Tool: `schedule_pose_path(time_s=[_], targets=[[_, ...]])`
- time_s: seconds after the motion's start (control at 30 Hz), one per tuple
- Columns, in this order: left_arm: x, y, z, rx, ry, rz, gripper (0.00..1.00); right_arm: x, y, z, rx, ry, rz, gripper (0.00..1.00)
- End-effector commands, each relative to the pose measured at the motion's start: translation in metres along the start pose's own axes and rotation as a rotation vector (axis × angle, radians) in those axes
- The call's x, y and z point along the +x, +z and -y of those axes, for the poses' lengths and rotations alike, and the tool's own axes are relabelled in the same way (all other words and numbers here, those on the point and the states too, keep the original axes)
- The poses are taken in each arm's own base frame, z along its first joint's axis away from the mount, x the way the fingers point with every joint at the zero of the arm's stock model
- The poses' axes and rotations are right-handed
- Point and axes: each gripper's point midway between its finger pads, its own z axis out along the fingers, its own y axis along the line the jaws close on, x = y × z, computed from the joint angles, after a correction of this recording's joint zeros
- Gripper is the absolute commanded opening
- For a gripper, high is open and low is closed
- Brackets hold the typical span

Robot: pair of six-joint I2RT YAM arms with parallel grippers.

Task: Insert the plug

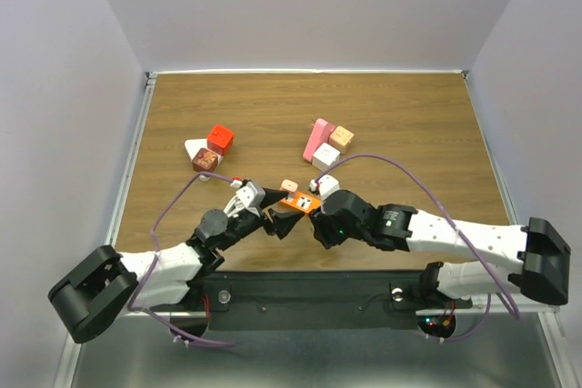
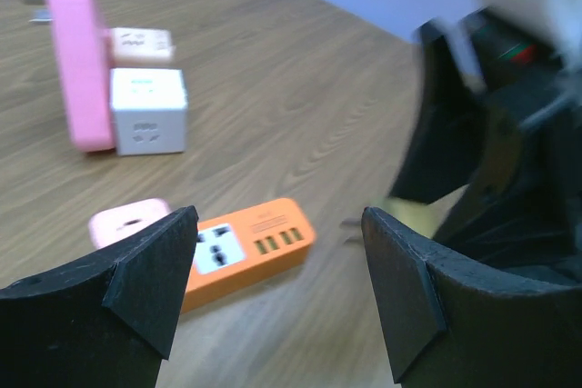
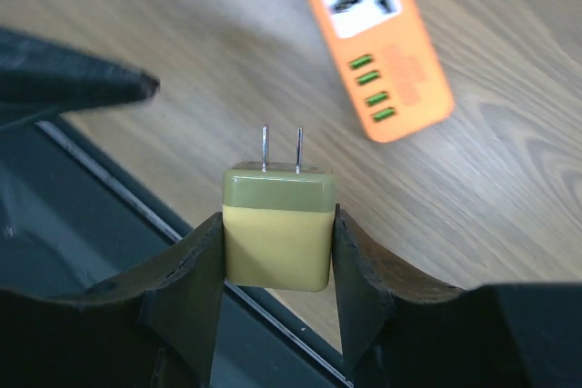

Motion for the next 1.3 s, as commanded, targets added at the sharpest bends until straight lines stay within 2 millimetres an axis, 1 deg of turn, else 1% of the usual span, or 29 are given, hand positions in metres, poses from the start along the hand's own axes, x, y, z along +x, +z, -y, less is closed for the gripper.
schedule_pose_path(time_s=[0.0,0.03,0.07,0.1,0.17,0.27,0.33,0.47,0.6,0.8,0.9,0.93,1.0,1.03,1.1,1.13,1.17,1.27], targets=[[-0.02,-0.008,0.04,0.18,-0.104,0.053,0.84,0.001,0.005,-0.028,-0.146,-0.217,-0.06,0.07],[-0.024,-0.012,0.044,0.199,-0.114,0.069,0.84,0.004,0.008,-0.028,-0.145,-0.245,-0.073,0.07],[-0.022,-0.015,0.043,0.194,-0.137,0.067,0.84,0.003,0.009,-0.028,-0.144,-0.265,-0.071,0.07],[-0.024,-0.016,0.042,0.186,-0.142,0.077,0.84,-0.003,0.008,-0.03,-0.15,-0.277,-0.057,0.07],[-0.02,-0.017,0.04,0.168,-0.163,0.068,0.84,-0.009,0.004,-0.035,-0.168,-0.294,-0.034,0.07],[-0.014,-0.018,0.041,0.177,-0.188,0.052,0.84,-0.016,-0.006,-0.04,-0.197,-0.302,0.009,0.07],[-0.012,-0.017,0.045,0.197,-0.21,0.044,0.84,-0.016,-0.012,-0.048,-0.225,-0.327,0.027,0.07],[-0.001,-0.015,0.048,0.213,-0.246,0.004,0.84,-0.025,-0.022,-0.058,-0.236,-0.376,0.082,0.06],[0.001,-0.016,0.058,0.272,-0.266,-0.004,0.84,-0.032,-0.031,-0.063,-0.238,-0.406,0.123,0.06],[0.003,-0.018,0.066,0.315,-0.283,-0.017,0.82,-0.035,-0.035,-0.061,-0.169,-0.443,0.162,0.06],[0.002,-0.022,0.079,0.378,-0.298,-0.023,0.82,-0.037,-0.034,-0.058,-0.127,-0.464,0.172,0.06],[0.002,-0.022,0.082,0.392,-0.3,-0.02,0.82,-0.035,-0.033,-0.061,-0.126,-0.475,0.171,0.06],[0.003,-0.023,0.087,0.416,-0.309,-0.027,0.82,-0.035,-0.032,-0.058,-0.093,-0.488,0.176,0.06],[0.005,-0.025,0.093,0.442,-0.323,-0.039,0.82,-0.035,-0.031,-0.057,-0.079,-0.498,0.176,0.06],[0.003,-0.026,0.1,0.48,-0.336,-0.03,0.82,-0.036,-0.031,-0.056,-0.056,-0.513,0.186,0.06],[0.007,-0.034,0.105,0.51,-0.355,-0.04,0.81,-0.038,-0.031,-0.056,-0.045,-0.518,0.191,0.06],[0.005,-0.036,0.108,0.53,-0.364,-0.035,0.81,-0.037,-0.032,-0.057,-0.046,-0.519,0.191,0.06],[0.003,-0.042,0.115,0.577,-0.386,-0.032,0.76,-0.04,-0.033,-0.056,-0.025,-0.519,0.204,0.06]])
